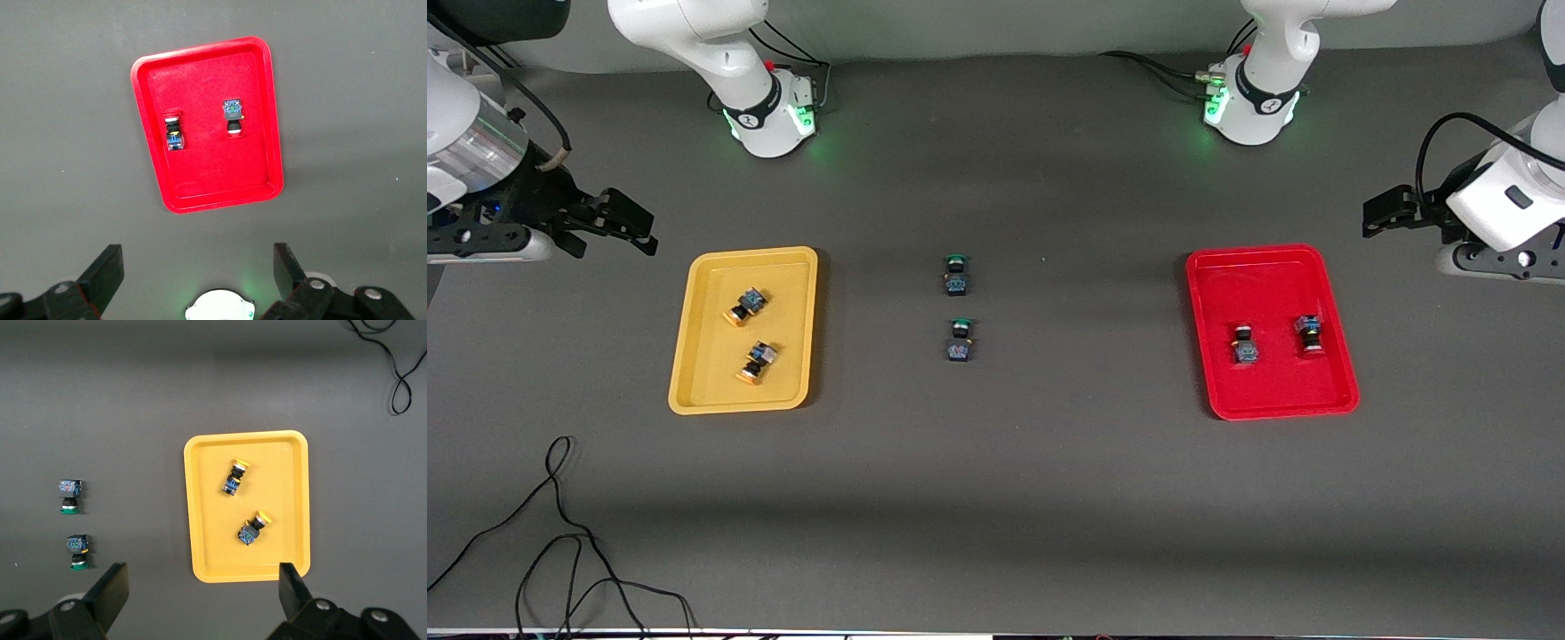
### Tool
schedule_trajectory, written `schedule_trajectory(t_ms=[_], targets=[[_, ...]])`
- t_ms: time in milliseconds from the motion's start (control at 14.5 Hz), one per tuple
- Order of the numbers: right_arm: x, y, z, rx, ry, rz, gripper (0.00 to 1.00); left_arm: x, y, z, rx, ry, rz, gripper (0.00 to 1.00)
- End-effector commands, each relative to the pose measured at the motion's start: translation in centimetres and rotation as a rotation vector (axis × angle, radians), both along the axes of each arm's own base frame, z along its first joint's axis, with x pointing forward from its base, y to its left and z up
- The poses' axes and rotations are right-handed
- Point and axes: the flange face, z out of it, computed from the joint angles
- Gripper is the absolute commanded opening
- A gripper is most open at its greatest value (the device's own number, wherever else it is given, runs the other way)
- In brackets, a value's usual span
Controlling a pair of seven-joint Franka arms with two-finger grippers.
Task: Place red and yellow buttons in trays
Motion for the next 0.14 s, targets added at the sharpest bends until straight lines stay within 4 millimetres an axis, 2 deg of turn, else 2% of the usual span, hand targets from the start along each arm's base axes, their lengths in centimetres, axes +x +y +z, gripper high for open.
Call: schedule_trajectory(t_ms=[0,69], targets=[[-0.15,-0.19,0.75,-0.018,0.000,0.014,1.00,0.44,0.08,0.67,-0.002,-0.004,-0.020,1.00],[-0.06,-0.22,0.66,-0.016,0.002,0.018,1.00,0.44,0.18,0.67,-0.004,-0.004,-0.037,1.00]])
